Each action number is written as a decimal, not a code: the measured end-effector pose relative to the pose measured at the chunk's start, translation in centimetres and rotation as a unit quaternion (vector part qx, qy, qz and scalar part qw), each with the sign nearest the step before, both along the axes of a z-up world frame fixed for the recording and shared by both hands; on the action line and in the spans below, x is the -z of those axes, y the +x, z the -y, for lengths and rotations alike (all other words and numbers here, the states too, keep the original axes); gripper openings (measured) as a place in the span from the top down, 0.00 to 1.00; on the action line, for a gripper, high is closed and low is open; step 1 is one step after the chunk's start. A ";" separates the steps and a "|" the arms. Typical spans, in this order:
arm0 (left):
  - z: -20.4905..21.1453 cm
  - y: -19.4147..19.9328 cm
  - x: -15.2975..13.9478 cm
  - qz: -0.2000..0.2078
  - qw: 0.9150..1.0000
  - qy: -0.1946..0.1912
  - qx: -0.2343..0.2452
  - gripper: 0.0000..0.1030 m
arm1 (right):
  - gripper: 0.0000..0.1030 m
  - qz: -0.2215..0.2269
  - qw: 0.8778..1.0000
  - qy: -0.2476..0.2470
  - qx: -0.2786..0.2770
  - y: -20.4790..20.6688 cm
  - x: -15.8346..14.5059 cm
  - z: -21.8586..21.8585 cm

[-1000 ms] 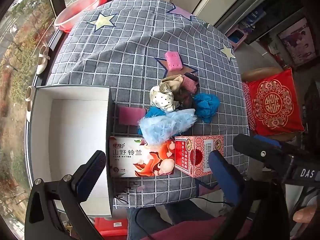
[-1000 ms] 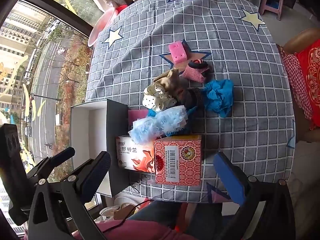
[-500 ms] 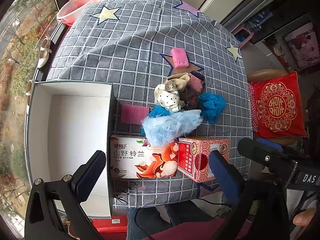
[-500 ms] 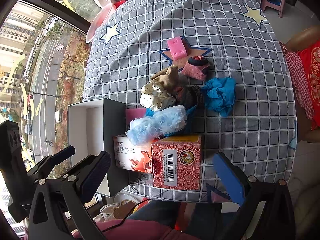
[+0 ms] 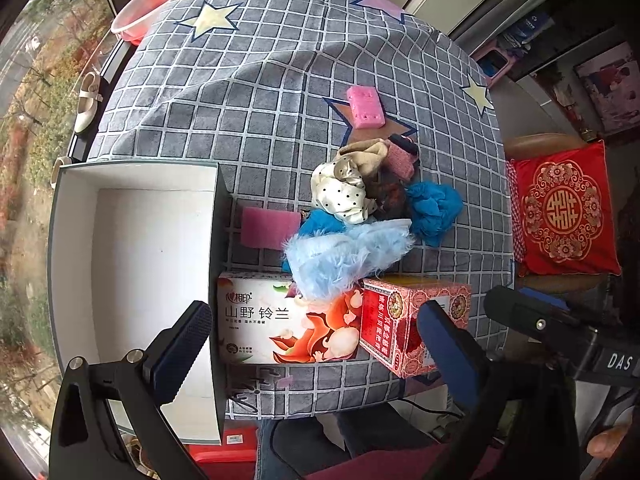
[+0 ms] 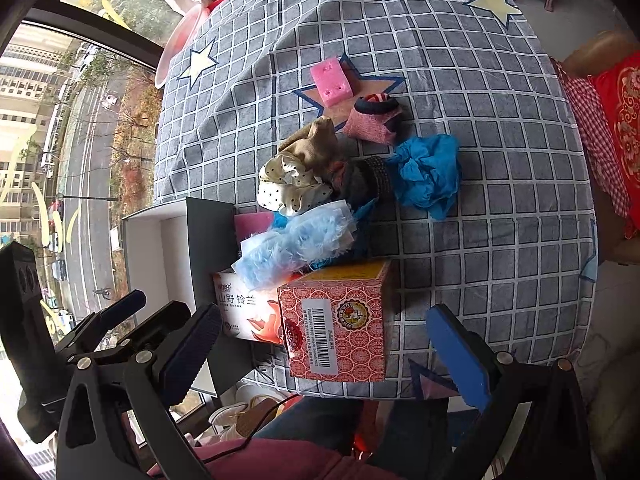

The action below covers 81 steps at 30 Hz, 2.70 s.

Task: Organize soft objects
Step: 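Move both tools toward the pile of soft items on the table, then grasp the pink foam sponge with the left tool while the right tool grasps the blue cloth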

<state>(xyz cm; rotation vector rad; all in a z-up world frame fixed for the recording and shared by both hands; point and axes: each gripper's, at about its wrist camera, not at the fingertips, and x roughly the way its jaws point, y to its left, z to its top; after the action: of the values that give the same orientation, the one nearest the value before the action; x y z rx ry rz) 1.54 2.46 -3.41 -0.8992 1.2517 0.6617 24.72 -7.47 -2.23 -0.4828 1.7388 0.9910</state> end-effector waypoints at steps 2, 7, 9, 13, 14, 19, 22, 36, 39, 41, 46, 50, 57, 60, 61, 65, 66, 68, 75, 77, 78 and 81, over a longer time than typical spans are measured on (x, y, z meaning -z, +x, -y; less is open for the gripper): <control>-0.5 0.3 0.2 -0.001 1.000 0.006 0.002 0.00 | 0.00 -0.009 1.000 0.008 0.006 0.3 0.3 -0.1; -2.3 1.8 1.2 -0.007 1.000 0.017 0.012 0.00 | 0.00 -0.017 1.000 0.000 0.017 1.5 1.2 -0.1; -2.9 2.5 1.8 -0.009 1.000 0.015 0.016 0.00 | 0.00 -0.013 1.000 -0.007 0.023 2.2 1.7 0.1; -4.3 4.4 2.8 -0.011 1.000 0.012 0.025 0.00 | 0.00 -0.008 0.999 -0.023 0.035 3.5 3.0 0.7; -4.8 5.0 2.9 -0.013 0.999 0.019 0.028 0.00 | 0.00 -0.005 0.999 -0.027 0.038 3.9 3.4 0.8; -6.9 8.9 3.4 -0.016 0.998 0.029 0.048 0.00 | 0.00 0.004 0.998 -0.044 0.048 5.9 5.2 0.9; -8.1 11.6 4.2 -0.017 0.998 0.032 0.060 0.00 | 0.00 0.011 0.997 -0.052 0.052 7.1 6.5 0.6; -13.5 22.0 12.3 -0.052 0.998 0.016 0.037 0.00 | 0.00 0.007 0.992 -0.094 0.083 10.7 16.1 -1.2; -14.1 22.9 14.6 -0.055 0.998 0.006 0.020 0.00 | 0.00 0.011 0.992 -0.084 0.096 10.9 17.9 -1.8; -14.3 23.2 16.0 -0.065 0.998 0.009 0.014 0.00 | 0.00 0.007 0.992 -0.076 0.098 10.7 19.3 -2.3; -14.4 23.2 18.4 -0.079 0.997 0.003 0.004 0.00 | 0.00 0.017 0.993 -0.084 0.080 9.2 22.4 -3.0; -14.3 23.4 19.7 -0.090 0.996 0.003 0.009 0.00 | 0.00 0.058 0.993 -0.092 0.053 8.8 23.5 -3.3; -14.2 25.1 21.9 -0.119 0.993 0.005 0.027 0.00 | 0.00 0.103 0.991 -0.079 -0.013 6.0 25.5 -5.5; -14.5 25.8 22.2 -0.124 0.992 -0.005 0.031 0.02 | 0.00 0.110 0.990 -0.077 -0.039 5.0 25.0 -4.9; -14.5 26.2 22.1 -0.123 0.992 -0.004 0.034 0.04 | 0.00 0.113 0.990 -0.077 -0.045 4.7 24.4 -4.6; -14.5 27.2 21.3 -0.113 0.992 0.015 0.055 0.20 | 0.13 0.114 0.989 -0.065 -0.061 3.4 24.7 -4.1; -14.3 27.0 21.0 -0.113 0.992 0.018 0.059 0.25 | 0.13 0.114 0.989 -0.067 -0.064 3.7 24.6 -4.1; -14.3 27.4 20.8 -0.113 0.991 0.019 0.066 0.30 | 0.13 0.119 0.988 -0.072 -0.069 3.8 23.9 -4.6; -12.8 28.5 18.9 -0.108 0.991 0.030 0.077 0.51 | 0.40 0.133 0.984 -0.076 -0.086 6.2 21.1 -5.5; -13.3 28.0 19.0 -0.105 0.992 0.034 0.068 0.51 | 0.62 0.123 0.986 -0.060 -0.093 7.0 20.6 -5.5; -13.5 27.8 18.7 -0.105 0.992 0.037 0.064 0.52 | 0.62 0.115 0.987 -0.058 -0.092 7.4 20.4 -5.3; -13.8 27.2 17.3 -0.097 0.991 0.058 0.069 0.52 | 0.62 0.095 0.992 -0.042 -0.072 7.8 19.5 -4.7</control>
<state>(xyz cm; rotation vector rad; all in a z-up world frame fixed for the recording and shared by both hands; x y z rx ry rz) 28.70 16.23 -20.70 -0.6568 1.4208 0.7161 32.53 -2.76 -21.77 -0.7420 1.5971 0.9422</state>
